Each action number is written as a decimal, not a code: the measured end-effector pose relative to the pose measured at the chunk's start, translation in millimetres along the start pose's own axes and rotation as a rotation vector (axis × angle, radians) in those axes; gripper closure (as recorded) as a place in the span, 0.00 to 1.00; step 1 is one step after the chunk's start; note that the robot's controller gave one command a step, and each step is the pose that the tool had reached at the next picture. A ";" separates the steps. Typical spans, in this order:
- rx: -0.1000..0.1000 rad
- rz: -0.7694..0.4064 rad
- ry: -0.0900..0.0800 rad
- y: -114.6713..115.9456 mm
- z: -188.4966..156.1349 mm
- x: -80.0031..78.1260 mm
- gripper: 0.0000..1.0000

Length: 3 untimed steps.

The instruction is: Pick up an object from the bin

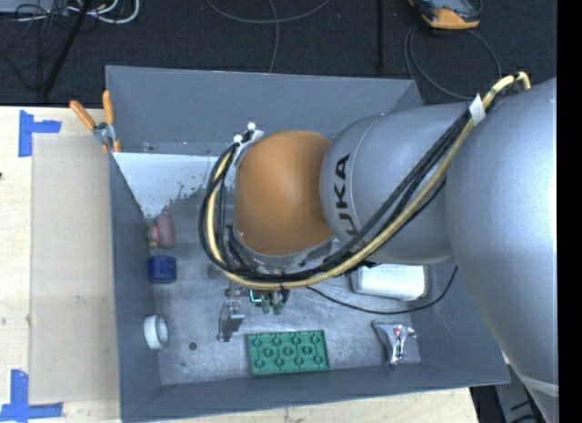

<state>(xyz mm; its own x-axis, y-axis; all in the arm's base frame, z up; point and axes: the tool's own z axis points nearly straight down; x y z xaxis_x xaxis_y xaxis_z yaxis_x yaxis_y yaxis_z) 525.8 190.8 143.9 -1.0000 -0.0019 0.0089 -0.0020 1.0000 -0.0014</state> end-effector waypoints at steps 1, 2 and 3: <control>0.003 -0.162 -0.004 -71.9 4.8 29.6 0.00; -0.002 -0.383 -0.014 -84.2 70.4 30.5 0.00; -0.002 -0.379 -0.014 -85.0 69.2 30.3 1.00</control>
Offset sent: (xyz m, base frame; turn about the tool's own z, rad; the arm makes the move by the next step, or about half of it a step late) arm -0.0288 -0.0694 -0.0031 -0.1657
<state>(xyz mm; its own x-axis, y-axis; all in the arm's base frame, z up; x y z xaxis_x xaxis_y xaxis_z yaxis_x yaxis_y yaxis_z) 495.1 105.6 75.1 -0.9284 -0.3716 -0.0050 -0.3717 0.9284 0.0015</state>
